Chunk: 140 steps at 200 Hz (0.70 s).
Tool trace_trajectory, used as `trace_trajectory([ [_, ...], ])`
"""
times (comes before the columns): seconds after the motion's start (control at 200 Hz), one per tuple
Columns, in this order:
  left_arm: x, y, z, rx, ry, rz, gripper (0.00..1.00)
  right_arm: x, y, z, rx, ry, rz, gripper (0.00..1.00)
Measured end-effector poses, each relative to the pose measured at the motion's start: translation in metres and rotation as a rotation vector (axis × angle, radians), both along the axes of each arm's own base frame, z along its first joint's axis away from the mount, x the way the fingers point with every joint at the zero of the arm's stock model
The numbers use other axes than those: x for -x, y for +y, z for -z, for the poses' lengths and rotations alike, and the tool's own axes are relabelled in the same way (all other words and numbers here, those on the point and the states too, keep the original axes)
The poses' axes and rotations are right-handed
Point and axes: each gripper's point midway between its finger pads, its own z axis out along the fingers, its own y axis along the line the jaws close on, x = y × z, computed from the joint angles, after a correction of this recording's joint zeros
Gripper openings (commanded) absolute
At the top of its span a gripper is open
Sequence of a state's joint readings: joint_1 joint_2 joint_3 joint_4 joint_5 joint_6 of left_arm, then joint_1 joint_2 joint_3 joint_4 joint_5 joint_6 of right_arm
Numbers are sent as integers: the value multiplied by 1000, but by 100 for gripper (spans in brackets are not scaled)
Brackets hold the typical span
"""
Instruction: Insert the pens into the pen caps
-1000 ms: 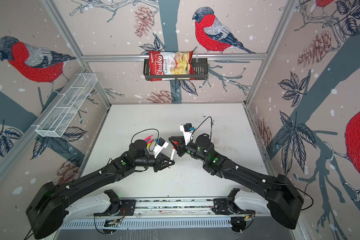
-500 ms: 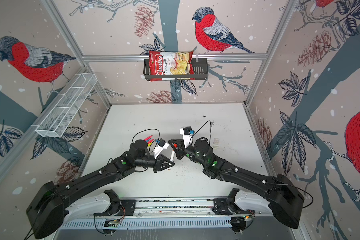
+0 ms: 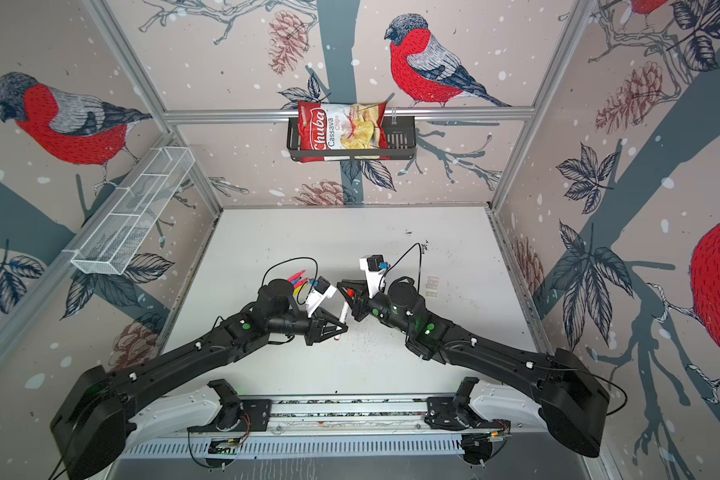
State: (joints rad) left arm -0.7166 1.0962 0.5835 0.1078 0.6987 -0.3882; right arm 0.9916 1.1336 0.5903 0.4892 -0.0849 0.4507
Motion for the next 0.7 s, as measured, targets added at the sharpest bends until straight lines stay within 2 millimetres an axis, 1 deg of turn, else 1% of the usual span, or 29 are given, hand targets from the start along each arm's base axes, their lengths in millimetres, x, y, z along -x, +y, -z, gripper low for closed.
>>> trace_trajectory([
  [0.425, 0, 4, 4, -8, 5, -11, 0, 3, 2, 6, 20, 10, 15, 0],
  [0.7, -1, 8, 10, -8, 5, -23, 0, 4, 6, 15, 34, 32, 0, 0],
])
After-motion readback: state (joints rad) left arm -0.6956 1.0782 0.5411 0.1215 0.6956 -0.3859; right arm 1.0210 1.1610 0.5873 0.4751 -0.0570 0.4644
